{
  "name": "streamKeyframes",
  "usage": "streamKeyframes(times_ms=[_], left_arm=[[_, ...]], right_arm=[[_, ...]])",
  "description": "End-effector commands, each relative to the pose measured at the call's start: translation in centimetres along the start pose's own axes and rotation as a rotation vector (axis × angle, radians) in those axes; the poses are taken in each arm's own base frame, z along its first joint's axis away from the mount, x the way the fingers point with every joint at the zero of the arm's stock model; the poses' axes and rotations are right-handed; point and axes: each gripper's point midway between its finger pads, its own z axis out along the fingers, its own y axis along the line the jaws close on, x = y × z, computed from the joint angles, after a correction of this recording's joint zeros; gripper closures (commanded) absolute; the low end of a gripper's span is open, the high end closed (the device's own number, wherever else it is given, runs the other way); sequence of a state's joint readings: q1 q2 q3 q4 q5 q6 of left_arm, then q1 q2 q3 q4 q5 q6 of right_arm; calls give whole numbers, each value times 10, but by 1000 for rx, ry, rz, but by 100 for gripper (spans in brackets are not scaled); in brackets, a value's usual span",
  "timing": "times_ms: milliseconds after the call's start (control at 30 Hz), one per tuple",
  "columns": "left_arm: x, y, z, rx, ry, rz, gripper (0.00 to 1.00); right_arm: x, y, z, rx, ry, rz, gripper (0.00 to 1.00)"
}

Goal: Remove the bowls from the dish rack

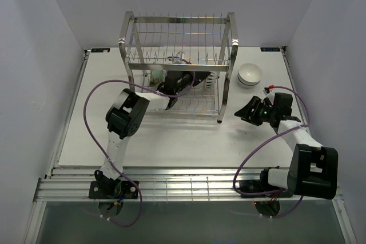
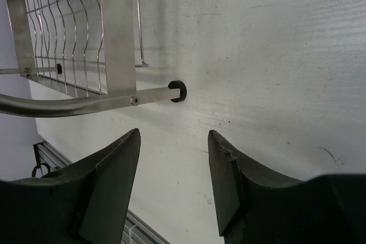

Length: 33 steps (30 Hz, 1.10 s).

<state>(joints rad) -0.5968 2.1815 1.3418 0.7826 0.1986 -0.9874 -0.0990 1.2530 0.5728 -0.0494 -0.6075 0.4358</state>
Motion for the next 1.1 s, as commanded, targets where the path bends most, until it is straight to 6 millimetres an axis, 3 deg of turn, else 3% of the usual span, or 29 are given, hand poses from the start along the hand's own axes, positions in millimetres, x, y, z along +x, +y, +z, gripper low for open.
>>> streamKeyframes(times_ms=[0, 267, 633, 1067], left_arm=[[-11, -49, -2, 153, -7, -15, 100], [-14, -58, -7, 213, -1, -93, 100], [-23, -71, -13, 227, -15, -55, 100], [-22, -77, -51, 189, -15, 16, 100]], right_arm=[[-5, 0, 0, -7, -13, -27, 43], [-5, -1, 1, -1, -12, -31, 43], [-2, -4, 1, 8, -7, -32, 43], [-4, -4, -1, 15, -13, -40, 44]])
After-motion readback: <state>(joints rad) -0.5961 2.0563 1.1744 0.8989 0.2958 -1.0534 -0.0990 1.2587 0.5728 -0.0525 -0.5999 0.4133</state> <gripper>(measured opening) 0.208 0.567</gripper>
